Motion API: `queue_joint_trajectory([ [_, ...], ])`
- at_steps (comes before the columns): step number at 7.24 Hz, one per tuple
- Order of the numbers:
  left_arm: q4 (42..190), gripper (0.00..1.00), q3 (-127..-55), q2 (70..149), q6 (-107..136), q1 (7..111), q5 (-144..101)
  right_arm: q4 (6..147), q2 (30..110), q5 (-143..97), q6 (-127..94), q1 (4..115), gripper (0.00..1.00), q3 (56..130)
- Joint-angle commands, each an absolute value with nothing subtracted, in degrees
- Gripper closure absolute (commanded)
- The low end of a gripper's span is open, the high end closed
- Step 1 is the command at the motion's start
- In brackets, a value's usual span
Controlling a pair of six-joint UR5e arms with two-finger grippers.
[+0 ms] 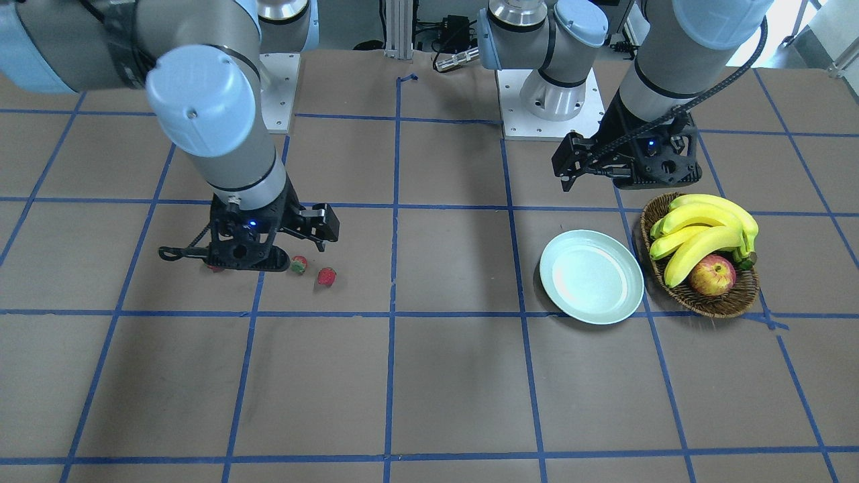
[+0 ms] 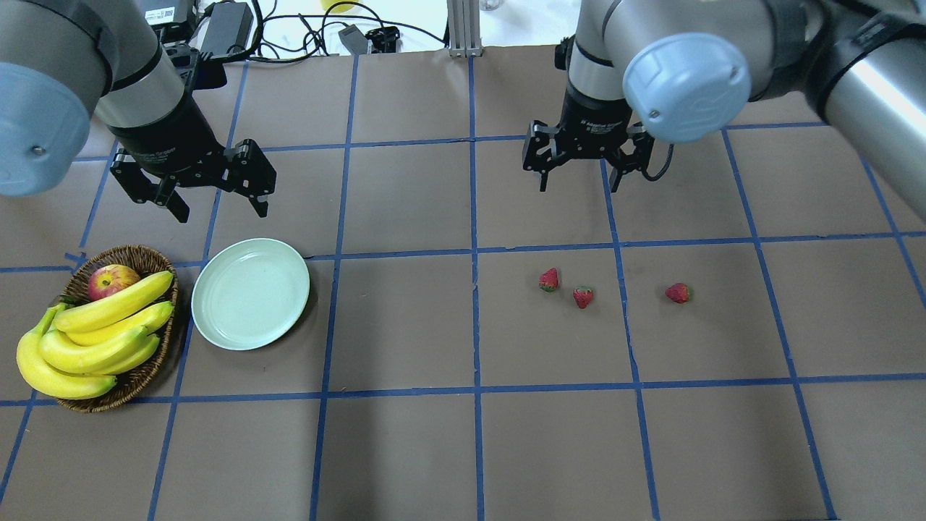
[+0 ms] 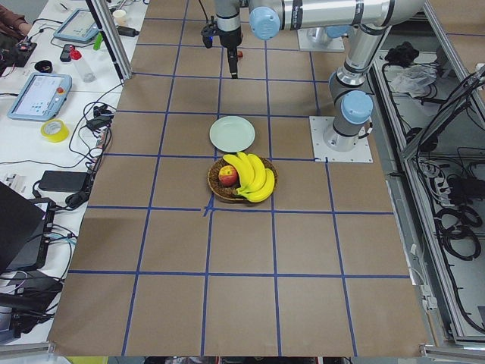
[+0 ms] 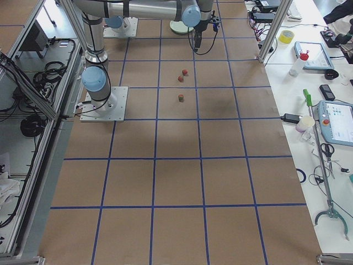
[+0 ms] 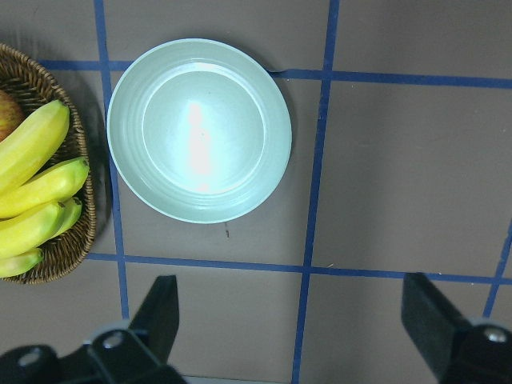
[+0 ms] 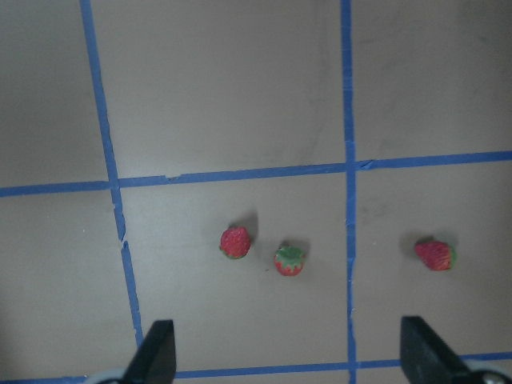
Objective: Collect all strawberries into plate
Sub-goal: 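Reach the right gripper down and grasp the nearest red strawberry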
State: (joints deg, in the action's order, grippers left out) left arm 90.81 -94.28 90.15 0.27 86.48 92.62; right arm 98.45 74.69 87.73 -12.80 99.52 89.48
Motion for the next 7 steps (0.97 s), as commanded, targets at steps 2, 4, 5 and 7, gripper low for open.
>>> queue_joint_trajectory([
  [2, 90.8, 0.00, -94.4, 90.3, 0.3, 86.5, 92.3, 121.9, 70.9, 87.5, -14.6, 100.5, 0.00, 106.4],
  [4, 90.6, 0.00, -94.4, 90.4, 0.2, 86.6, 92.5, 127.0, 66.4, 87.6, -14.5, 101.2, 0.01, 108.0],
  [5, 90.4, 0.00, -94.4, 90.5, 0.3, 86.6, 92.2, 127.1, 65.6, 87.6, -14.6, 101.9, 0.04, 108.2],
  [7, 90.4, 0.00, -94.3, 90.6, 0.3, 86.6, 92.2, 126.9, 65.3, 87.6, -14.6, 102.2, 0.47, 108.2],
])
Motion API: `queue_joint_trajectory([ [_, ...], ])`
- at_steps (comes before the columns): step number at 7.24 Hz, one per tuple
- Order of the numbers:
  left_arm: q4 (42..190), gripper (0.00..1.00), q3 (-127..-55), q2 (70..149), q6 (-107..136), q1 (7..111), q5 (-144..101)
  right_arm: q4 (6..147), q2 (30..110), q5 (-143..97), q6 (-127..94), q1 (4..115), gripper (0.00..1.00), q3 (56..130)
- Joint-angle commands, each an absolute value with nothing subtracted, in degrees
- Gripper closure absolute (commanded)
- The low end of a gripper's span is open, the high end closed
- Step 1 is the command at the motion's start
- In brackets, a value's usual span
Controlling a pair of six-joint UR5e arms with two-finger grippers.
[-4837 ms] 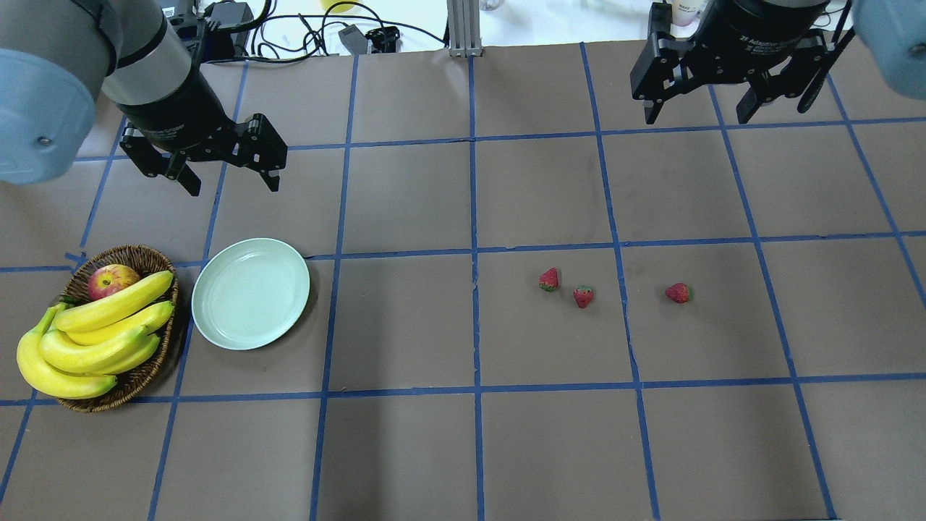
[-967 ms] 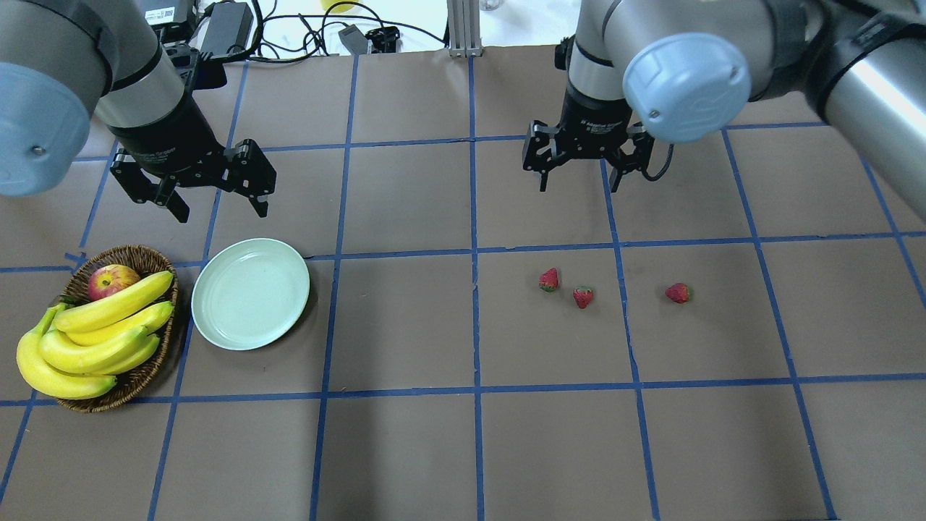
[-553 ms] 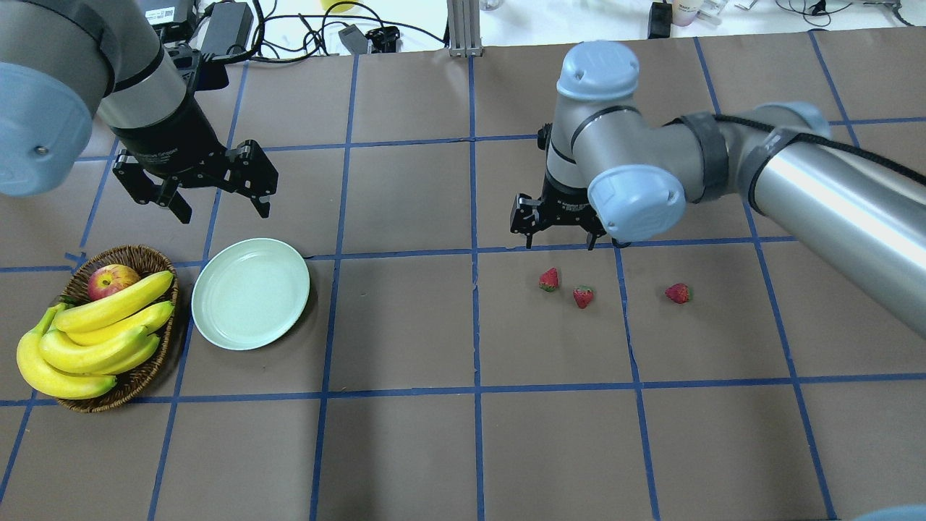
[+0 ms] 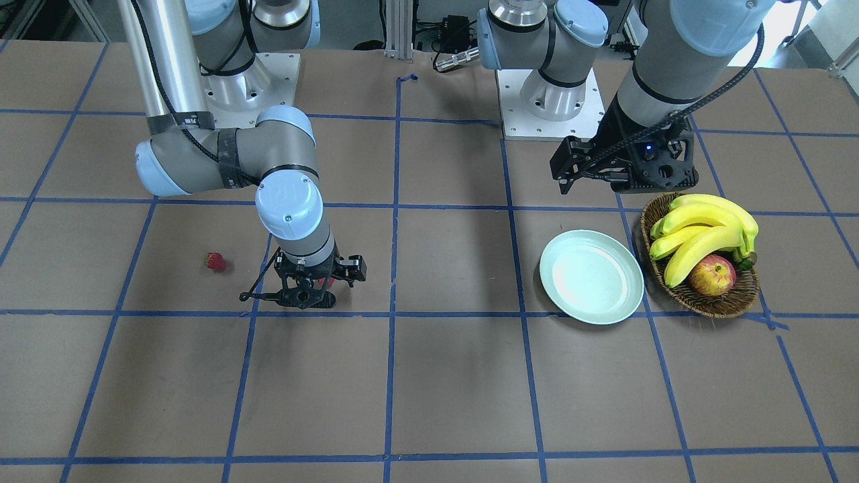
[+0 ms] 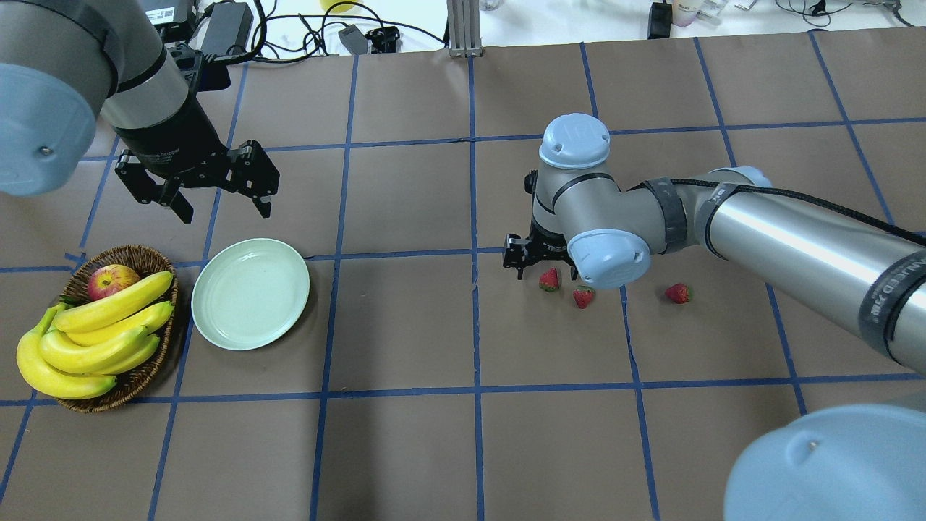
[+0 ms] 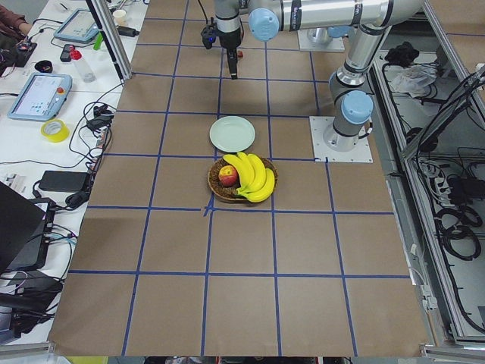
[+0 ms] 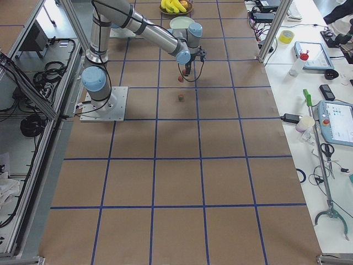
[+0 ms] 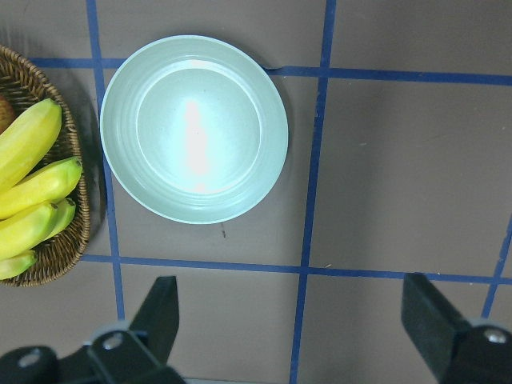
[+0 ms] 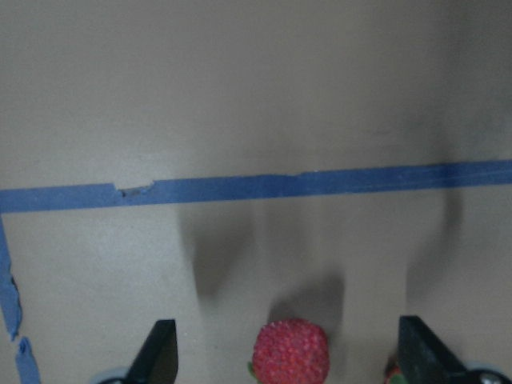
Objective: Collect all strawberries into plate
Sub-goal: 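Reach the right gripper down and grasp the nearest red strawberry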
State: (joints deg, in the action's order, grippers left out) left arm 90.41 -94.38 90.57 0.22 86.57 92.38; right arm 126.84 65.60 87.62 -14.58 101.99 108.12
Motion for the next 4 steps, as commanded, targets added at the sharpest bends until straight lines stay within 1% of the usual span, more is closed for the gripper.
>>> queue_joint_trajectory([
  [1, 90.4, 0.00, -94.4, 90.6, 0.2, 86.6, 92.1, 126.7, 65.3, 87.7, -14.1, 102.2, 0.81, 108.2],
  [2, 90.3, 0.00, -94.4, 90.6, 0.1, 86.6, 92.5, 126.5, 65.3, 87.6, -14.0, 102.2, 0.97, 108.3],
  [3, 90.4, 0.00, -94.4, 90.6, 0.1, 86.6, 92.5, 126.0, 65.5, 87.5, -13.5, 102.2, 0.97, 108.2],
  [4, 90.3, 0.00, -94.4, 90.6, 0.1, 86.6, 92.3, 125.4, 65.6, 87.5, -13.1, 102.2, 1.00, 107.8],
])
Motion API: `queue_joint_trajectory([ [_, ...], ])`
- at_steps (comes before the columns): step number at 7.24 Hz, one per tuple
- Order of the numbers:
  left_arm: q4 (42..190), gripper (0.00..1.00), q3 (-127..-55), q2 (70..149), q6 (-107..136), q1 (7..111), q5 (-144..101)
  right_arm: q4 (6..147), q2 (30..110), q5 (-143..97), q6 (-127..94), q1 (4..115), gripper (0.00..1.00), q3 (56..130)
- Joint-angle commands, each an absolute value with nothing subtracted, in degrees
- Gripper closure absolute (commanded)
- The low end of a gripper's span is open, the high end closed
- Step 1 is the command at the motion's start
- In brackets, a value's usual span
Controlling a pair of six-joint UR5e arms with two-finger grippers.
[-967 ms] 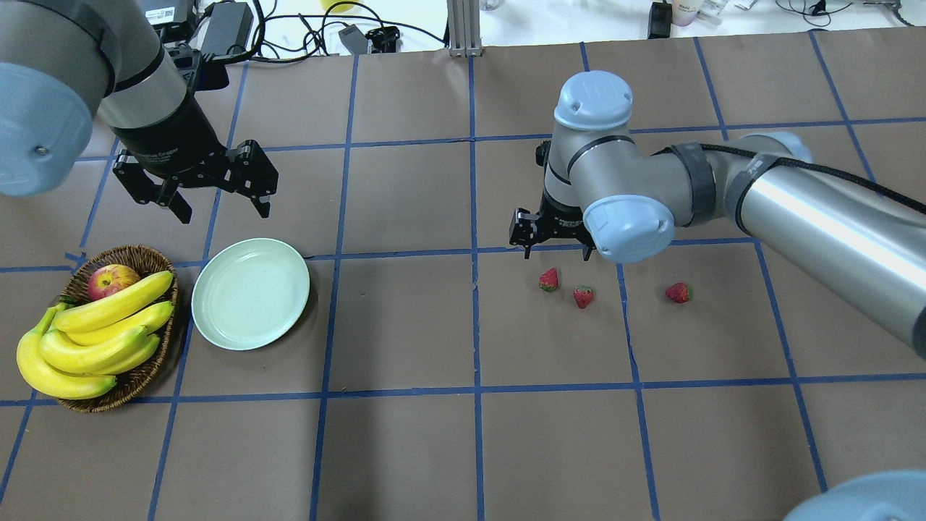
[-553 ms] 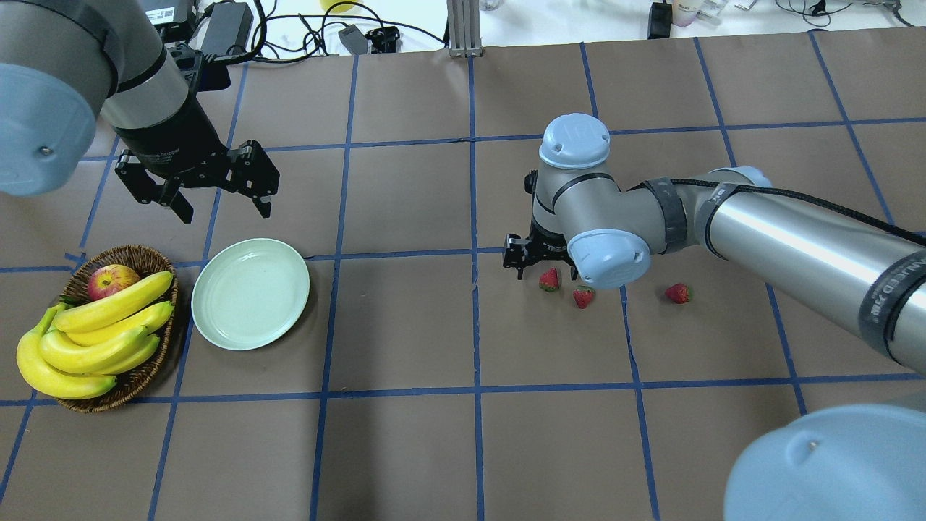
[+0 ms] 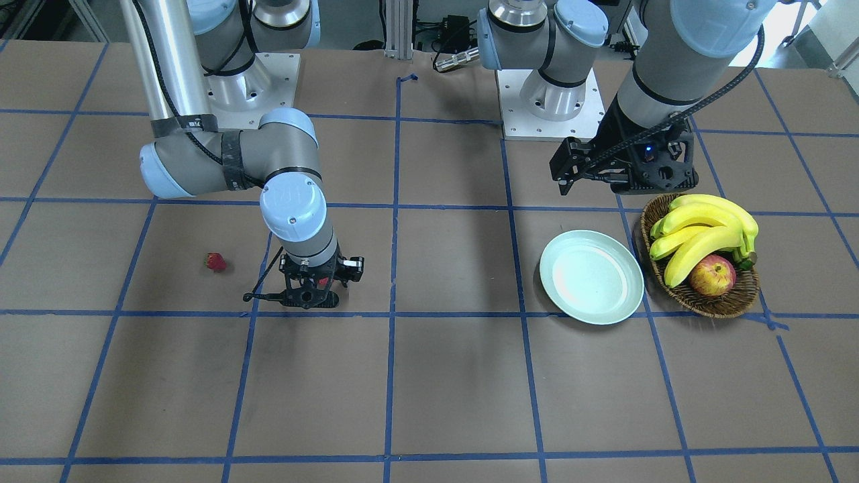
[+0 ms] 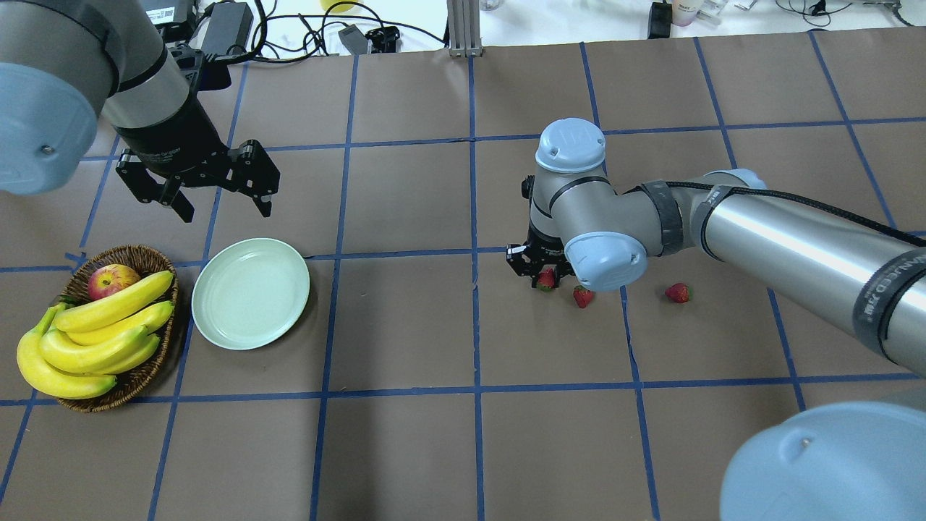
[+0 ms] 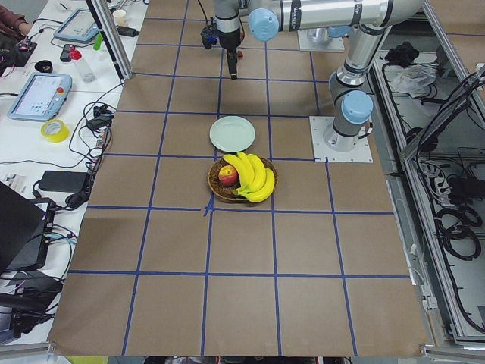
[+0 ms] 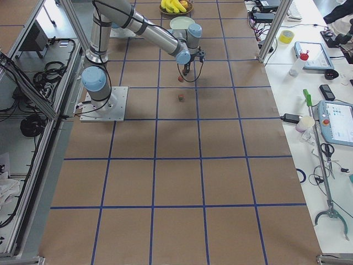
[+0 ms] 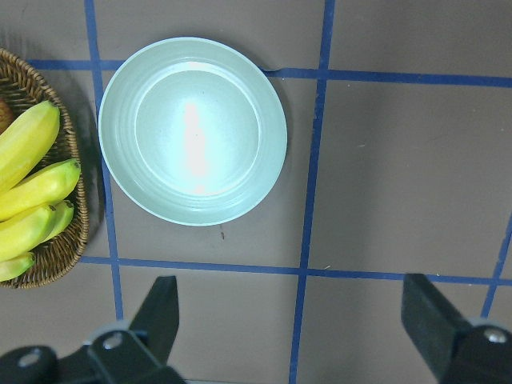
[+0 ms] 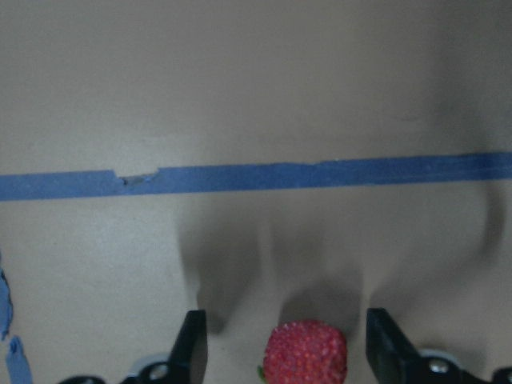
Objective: Collect all strawberries into plate
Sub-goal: 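Carry the strawberry toward the plate with the right gripper and release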
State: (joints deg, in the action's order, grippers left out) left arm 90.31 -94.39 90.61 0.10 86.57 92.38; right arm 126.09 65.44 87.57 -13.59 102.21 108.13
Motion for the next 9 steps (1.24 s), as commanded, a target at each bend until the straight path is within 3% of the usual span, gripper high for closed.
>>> queue_joint_trajectory([
  [1, 90.3, 0.00, -94.4, 90.6, 0.1, 86.6, 92.3, 125.3, 65.7, 87.5, -13.5, 102.2, 1.00, 107.0],
  [4, 90.3, 0.00, -94.4, 90.6, -0.2, 86.6, 92.6, 123.1, 64.1, 78.6, -24.7, 106.4, 1.00, 101.0],
  [8, 90.2, 0.00, -94.4, 90.5, -0.4, 86.6, 92.7, 125.0, 56.0, 71.9, -41.1, 114.9, 1.00, 91.8],
  [9, 90.2, 0.00, -94.4, 90.6, -0.4, 86.6, 92.6, 125.0, 55.7, 72.3, -41.2, 115.4, 0.67, 91.8],
])
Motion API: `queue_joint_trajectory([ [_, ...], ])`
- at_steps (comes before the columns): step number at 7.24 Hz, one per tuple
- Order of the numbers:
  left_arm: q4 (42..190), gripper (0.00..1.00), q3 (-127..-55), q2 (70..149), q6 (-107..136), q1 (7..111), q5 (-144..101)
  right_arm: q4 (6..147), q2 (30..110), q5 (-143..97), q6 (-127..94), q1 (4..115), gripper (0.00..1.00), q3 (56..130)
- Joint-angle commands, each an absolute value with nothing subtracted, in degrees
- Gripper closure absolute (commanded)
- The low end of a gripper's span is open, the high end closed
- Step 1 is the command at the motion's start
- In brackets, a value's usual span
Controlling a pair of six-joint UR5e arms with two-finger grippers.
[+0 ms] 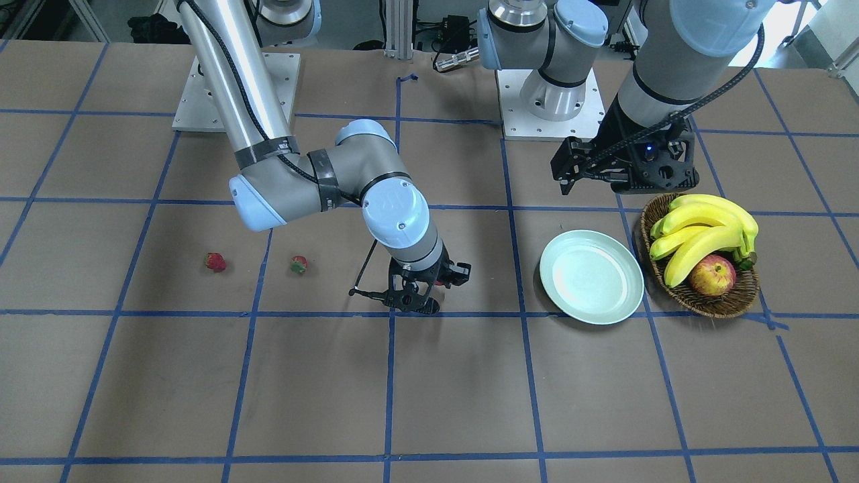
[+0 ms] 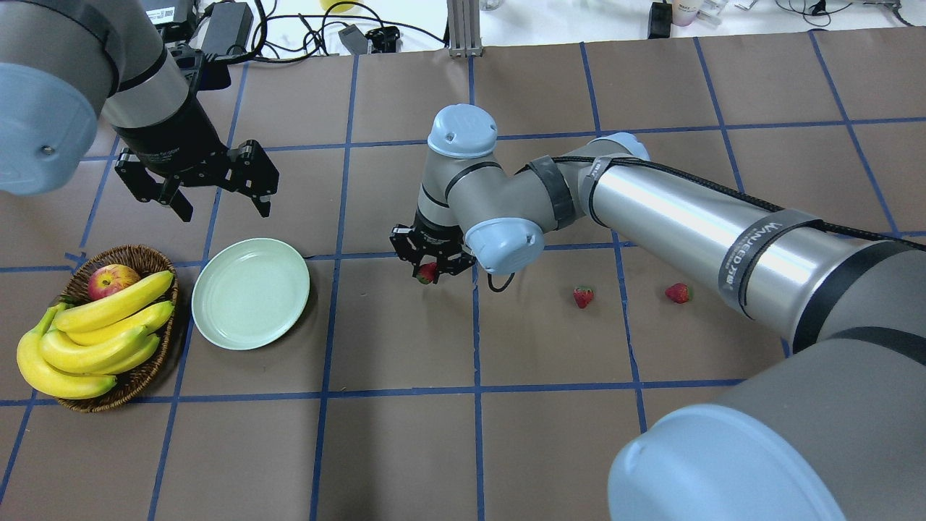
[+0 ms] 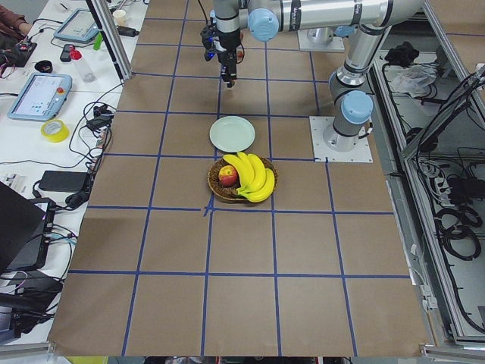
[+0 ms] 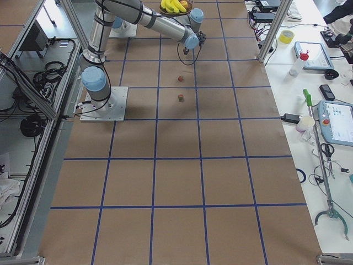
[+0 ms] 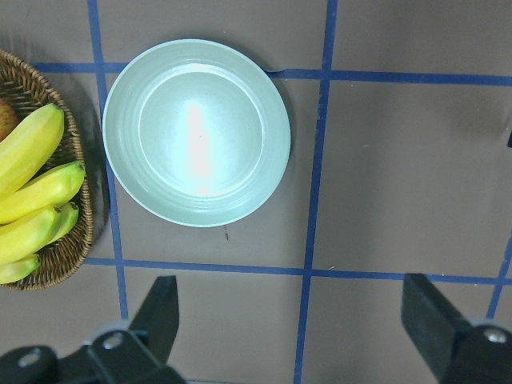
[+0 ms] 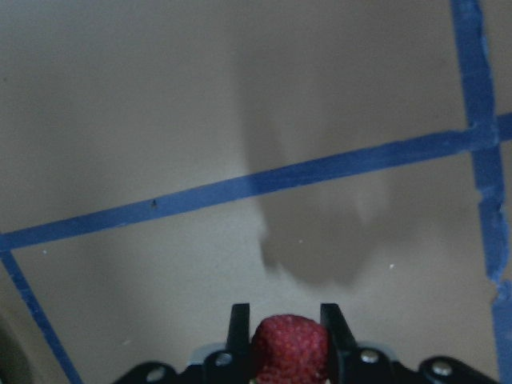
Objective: Collect all strawberries into plate
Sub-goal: 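Carry the strawberry toward the plate with the right gripper and release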
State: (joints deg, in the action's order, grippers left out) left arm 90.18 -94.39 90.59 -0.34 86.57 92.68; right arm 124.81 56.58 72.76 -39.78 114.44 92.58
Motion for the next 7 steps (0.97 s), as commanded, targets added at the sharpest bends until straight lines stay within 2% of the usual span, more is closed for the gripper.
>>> queue_joint_trajectory([
  [1, 90.2, 0.00, -94.4, 90.5, -0.4, 86.6, 92.7, 124.8, 56.0, 71.9, -41.3, 115.4, 0.01, 91.4],
  [3, 90.2, 0.00, -94.5, 90.5, -0.4, 86.6, 92.8, 123.1, 57.2, 73.6, -40.2, 115.4, 0.00, 92.0],
  [5, 90.1, 0.00, -95.3, 90.4, -0.5, 86.5, 92.6, 114.6, 62.0, 84.4, -35.4, 113.9, 0.00, 92.5],
  [7, 90.1, 0.00, -95.4, 90.4, -0.4, 86.5, 92.6, 115.0, 65.0, 90.3, -29.5, 109.6, 0.00, 95.5],
])
